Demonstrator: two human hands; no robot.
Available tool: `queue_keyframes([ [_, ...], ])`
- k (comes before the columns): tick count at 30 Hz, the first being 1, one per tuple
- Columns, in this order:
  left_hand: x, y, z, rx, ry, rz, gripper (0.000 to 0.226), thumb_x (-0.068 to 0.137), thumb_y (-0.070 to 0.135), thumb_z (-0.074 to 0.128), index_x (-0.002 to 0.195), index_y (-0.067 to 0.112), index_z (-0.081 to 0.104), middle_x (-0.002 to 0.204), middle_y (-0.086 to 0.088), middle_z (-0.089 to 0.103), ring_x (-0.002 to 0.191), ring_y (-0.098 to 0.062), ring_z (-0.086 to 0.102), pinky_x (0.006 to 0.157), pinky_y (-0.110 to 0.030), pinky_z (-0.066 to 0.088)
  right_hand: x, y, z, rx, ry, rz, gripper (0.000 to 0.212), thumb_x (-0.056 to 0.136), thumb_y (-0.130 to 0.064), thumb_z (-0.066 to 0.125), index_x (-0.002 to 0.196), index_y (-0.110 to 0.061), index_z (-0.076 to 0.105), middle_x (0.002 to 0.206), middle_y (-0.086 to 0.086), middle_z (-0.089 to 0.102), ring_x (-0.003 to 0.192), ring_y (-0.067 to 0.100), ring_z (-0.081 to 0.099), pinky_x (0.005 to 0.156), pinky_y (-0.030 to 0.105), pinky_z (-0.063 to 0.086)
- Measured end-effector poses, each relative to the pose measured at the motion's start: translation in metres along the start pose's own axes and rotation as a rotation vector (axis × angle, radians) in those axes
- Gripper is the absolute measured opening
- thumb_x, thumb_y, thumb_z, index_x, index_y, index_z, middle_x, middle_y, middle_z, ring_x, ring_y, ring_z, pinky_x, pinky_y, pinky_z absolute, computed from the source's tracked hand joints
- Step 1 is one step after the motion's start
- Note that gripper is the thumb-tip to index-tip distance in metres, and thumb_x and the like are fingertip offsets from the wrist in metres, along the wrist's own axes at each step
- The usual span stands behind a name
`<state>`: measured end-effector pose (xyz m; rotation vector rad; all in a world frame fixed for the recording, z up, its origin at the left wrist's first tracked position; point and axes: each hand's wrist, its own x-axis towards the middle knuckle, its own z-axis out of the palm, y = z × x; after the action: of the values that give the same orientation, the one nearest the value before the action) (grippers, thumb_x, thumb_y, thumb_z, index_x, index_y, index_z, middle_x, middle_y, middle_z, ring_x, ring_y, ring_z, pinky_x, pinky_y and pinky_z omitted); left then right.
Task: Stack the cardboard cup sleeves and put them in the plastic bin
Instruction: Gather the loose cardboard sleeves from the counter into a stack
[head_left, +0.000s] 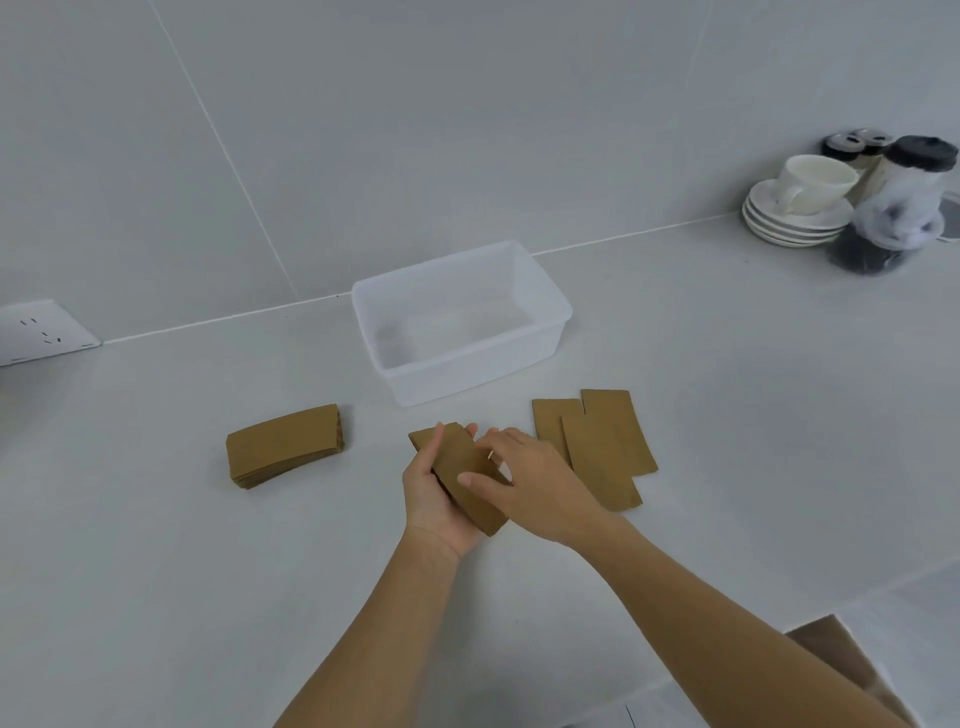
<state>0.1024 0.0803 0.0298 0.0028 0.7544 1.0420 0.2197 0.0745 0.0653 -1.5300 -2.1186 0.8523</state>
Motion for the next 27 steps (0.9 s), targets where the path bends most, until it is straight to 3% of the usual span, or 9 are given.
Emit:
queue_keyframes([
  [3, 0.004, -0.005, 0.006, -0.029, -0.019, -0.011, 0.046, 0.070, 0.043, 0.069, 0.106, 0.014, 0.065, 0.095, -0.009, 0.074, 0.088, -0.027, 0.070, 0.067, -0.043, 0.057, -0.002, 0.011, -0.010, 0.054, 0.142, 0.066, 0.030, 0.085, -0.039, 0.056, 0.105, -0.017, 0.059, 0.101, -0.001, 0.063, 0.093, 0.014, 0.054, 0.088, 0.038, 0.046],
  [8, 0.012, -0.014, 0.008, -0.084, -0.028, -0.012, 0.045, 0.068, 0.034, 0.073, 0.104, 0.010, 0.065, 0.092, -0.012, 0.073, 0.087, -0.028, 0.070, 0.073, -0.052, 0.055, -0.005, 0.044, -0.017, -0.160, 0.319, 0.341, 0.048, 0.085, -0.043, 0.052, 0.122, -0.013, 0.046, 0.124, 0.007, 0.053, 0.115, 0.025, 0.045, 0.097, 0.036, 0.034],
  [12, 0.019, -0.020, 0.008, -0.083, -0.023, -0.014, 0.048, 0.064, 0.034, 0.076, 0.105, 0.011, 0.065, 0.095, -0.012, 0.073, 0.092, -0.027, 0.069, 0.082, -0.056, 0.052, -0.017, 0.069, -0.011, -0.259, 0.312, 0.531, 0.066, 0.082, -0.052, 0.051, 0.133, -0.015, 0.031, 0.147, 0.013, 0.027, 0.132, 0.030, 0.026, 0.107, 0.042, 0.022],
  [15, 0.021, -0.024, 0.008, -0.061, -0.033, -0.010, 0.046, 0.063, 0.034, 0.076, 0.102, 0.012, 0.065, 0.094, -0.011, 0.073, 0.090, -0.026, 0.070, 0.087, -0.056, 0.050, -0.026, 0.080, -0.003, -0.276, 0.259, 0.598, 0.077, 0.081, -0.056, 0.049, 0.140, -0.015, 0.020, 0.152, 0.013, 0.017, 0.137, 0.030, 0.018, 0.109, 0.043, 0.019],
  [20, 0.022, -0.028, 0.007, -0.052, -0.016, 0.002, 0.041, 0.066, 0.034, 0.074, 0.100, 0.012, 0.066, 0.093, -0.010, 0.073, 0.089, -0.025, 0.069, 0.089, -0.055, 0.049, -0.032, 0.085, 0.004, -0.377, 0.247, 0.570, 0.073, 0.084, -0.058, 0.042, 0.139, -0.014, 0.022, 0.149, 0.009, 0.027, 0.136, 0.027, 0.022, 0.108, 0.041, 0.021],
  [27, 0.021, -0.029, 0.010, -0.052, -0.009, 0.007, 0.039, 0.069, 0.036, 0.071, 0.101, 0.013, 0.065, 0.090, -0.009, 0.074, 0.085, -0.024, 0.070, 0.082, -0.051, 0.053, -0.030, 0.078, -0.001, -0.401, 0.269, 0.517, 0.049, 0.086, -0.038, 0.049, 0.126, -0.012, 0.036, 0.127, 0.009, 0.049, 0.119, 0.028, 0.041, 0.096, 0.037, 0.033],
])
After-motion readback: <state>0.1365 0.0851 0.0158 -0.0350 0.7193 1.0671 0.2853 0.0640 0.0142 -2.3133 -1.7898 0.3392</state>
